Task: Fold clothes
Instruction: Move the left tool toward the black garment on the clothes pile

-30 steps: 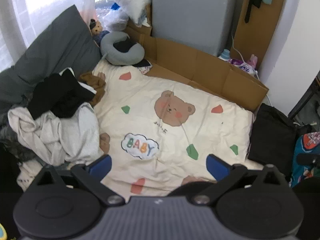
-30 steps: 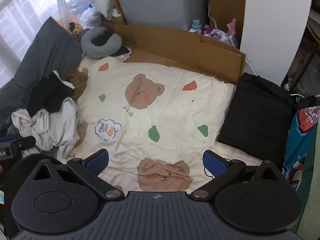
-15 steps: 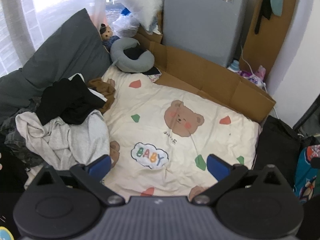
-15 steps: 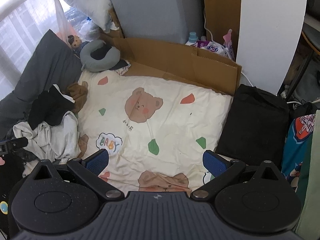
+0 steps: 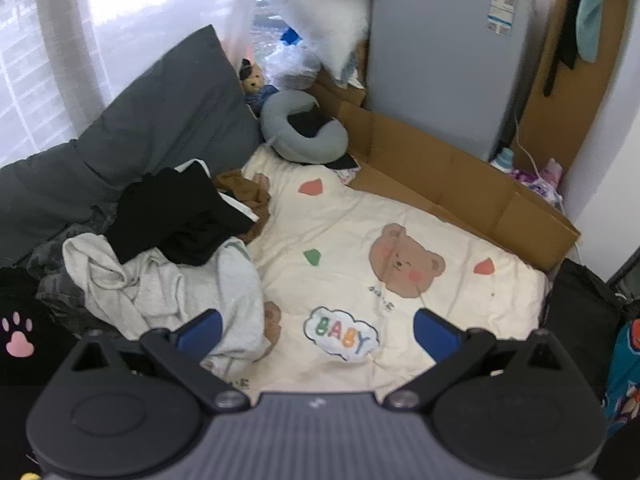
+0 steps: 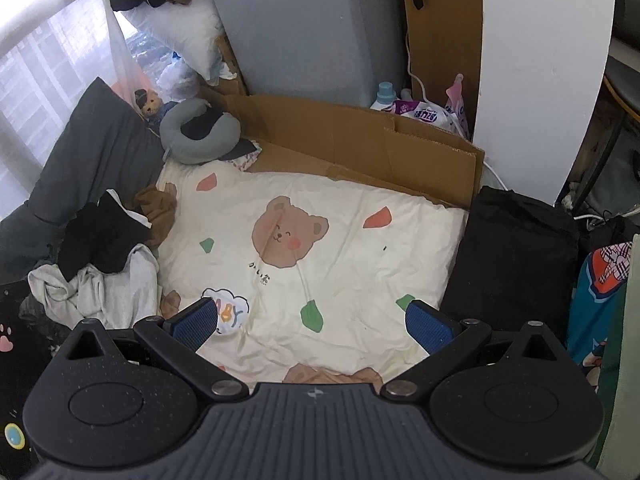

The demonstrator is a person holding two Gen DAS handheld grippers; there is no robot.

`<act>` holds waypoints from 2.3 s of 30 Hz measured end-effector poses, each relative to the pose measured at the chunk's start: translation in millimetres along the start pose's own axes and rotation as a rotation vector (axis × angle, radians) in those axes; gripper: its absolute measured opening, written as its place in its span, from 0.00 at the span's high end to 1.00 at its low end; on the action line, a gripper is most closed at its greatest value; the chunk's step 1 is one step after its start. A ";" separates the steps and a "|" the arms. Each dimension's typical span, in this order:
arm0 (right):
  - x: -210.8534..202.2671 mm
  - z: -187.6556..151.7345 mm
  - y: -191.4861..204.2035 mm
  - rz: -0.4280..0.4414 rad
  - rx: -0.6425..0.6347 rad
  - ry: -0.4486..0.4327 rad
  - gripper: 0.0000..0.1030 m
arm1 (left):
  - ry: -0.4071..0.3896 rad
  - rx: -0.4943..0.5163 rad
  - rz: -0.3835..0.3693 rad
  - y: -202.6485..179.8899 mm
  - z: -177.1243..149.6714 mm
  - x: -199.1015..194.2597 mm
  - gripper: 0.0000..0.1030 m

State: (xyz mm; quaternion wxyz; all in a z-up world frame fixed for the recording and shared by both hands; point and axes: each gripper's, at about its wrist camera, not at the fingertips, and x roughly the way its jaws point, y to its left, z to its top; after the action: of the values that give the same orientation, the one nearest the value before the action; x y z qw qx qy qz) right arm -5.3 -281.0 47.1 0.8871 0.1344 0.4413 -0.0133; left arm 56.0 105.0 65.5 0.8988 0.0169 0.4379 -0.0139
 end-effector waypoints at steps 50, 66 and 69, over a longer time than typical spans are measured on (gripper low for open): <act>166.2 79.9 42.4 0.087 -0.110 0.070 0.00 | -0.023 -0.213 0.110 124.1 63.1 112.4 0.01; 209.6 91.2 66.2 0.184 -0.230 -0.011 0.00 | -0.063 -0.204 0.132 138.3 66.1 185.4 0.09; 223.8 91.1 70.4 0.171 -0.276 -0.038 0.00 | -0.075 -0.201 0.156 142.5 64.6 205.4 0.10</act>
State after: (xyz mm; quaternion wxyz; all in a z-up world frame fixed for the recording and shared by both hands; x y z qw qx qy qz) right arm 212.2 -214.7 -60.6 0.9032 0.0481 0.4091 0.1205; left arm 239.0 242.5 -53.8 0.9100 -0.0397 0.4007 0.0991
